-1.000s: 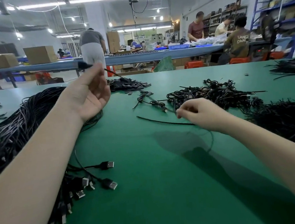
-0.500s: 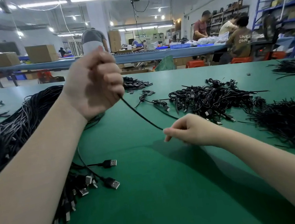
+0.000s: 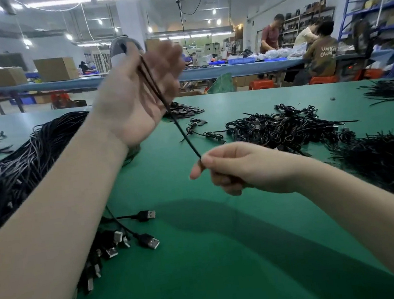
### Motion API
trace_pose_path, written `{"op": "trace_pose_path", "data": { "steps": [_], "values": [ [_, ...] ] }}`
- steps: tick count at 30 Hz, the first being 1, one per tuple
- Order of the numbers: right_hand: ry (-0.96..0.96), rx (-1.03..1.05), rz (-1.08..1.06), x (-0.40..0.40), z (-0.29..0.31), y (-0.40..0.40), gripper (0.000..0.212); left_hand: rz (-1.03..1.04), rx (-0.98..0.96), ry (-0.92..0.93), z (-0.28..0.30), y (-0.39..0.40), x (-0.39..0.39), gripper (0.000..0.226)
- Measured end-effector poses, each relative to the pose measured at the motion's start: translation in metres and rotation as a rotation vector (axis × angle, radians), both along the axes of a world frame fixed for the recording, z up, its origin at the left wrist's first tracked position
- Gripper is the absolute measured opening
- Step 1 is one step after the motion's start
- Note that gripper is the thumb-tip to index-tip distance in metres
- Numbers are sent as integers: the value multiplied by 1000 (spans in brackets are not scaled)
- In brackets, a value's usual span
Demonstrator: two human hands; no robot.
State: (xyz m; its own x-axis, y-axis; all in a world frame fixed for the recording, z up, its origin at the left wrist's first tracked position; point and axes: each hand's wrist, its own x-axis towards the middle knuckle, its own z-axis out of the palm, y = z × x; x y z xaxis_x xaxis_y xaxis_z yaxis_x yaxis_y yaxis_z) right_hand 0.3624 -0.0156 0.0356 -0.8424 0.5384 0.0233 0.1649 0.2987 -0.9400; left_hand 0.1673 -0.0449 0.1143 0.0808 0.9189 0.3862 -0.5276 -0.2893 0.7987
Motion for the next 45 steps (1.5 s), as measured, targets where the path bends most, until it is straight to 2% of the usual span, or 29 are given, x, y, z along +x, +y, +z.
{"op": "trace_pose_path", "data": {
  "steps": [1,3,4,6,8,9,10,11,13,15,17,19,21,24,26,27,28,30,33,36,39,41,43,45],
  "values": [
    [-73,30,-53,2,-4,2,31,-80,39,-16,5,-6,-4,44],
    [-150,162,-275,6,-6,8,32,-204,59,156,11,-15,-16,40],
    [-133,230,-416,7,-4,11,32,-251,32,322,10,-17,-20,42],
    [18,296,-645,11,5,15,32,-282,-107,743,3,-15,-17,46],
    [129,376,-668,12,17,13,32,-207,-269,1106,-11,-8,-5,49],
    [152,406,-610,9,21,10,30,-121,-310,1171,-16,-5,3,49],
    [182,406,-531,5,23,5,28,-20,-305,1143,-20,-1,9,46],
    [219,365,-447,-1,22,0,27,75,-275,1029,-22,2,14,43],
    [276,210,-302,-11,15,-7,26,165,-195,679,-18,5,18,41],
    [250,69,-190,-14,5,-6,28,123,-107,359,-9,3,17,45],
    [106,43,-132,-8,-6,-1,29,-1,-24,124,-1,-2,14,46],
    [-78,60,-174,0,-13,5,31,-107,17,73,5,-10,11,43],
    [-154,124,-368,5,-11,12,35,-159,16,253,5,-14,7,42],
    [-74,374,-698,14,6,18,35,-62,-20,853,-11,-8,10,49],
    [-44,534,-728,14,20,16,31,106,-66,1208,-25,0,19,51],
    [-48,579,-698,11,24,12,30,179,-84,1269,-31,4,23,49],
    [-46,585,-663,6,26,7,30,237,-98,1244,-37,8,26,47],
    [-24,494,-590,-6,23,-4,32,282,-141,992,-44,14,31,41],
    [59,318,-469,-18,10,-11,29,218,-164,532,-45,18,35,37],
    [113,219,-382,-18,0,-9,27,105,-152,293,-40,15,39,36],
    [114,261,-380,-13,-2,-3,24,49,-196,163,-37,11,40,32],
    [60,271,-385,-8,-2,1,20,48,-233,142,-36,9,37,30],
    [77,152,-426,-6,-2,5,19,-3,-251,140,-35,9,35,31],
    [208,-76,-470,-6,1,8,20,-70,-264,172,-37,9,36,30]
  ]
}}
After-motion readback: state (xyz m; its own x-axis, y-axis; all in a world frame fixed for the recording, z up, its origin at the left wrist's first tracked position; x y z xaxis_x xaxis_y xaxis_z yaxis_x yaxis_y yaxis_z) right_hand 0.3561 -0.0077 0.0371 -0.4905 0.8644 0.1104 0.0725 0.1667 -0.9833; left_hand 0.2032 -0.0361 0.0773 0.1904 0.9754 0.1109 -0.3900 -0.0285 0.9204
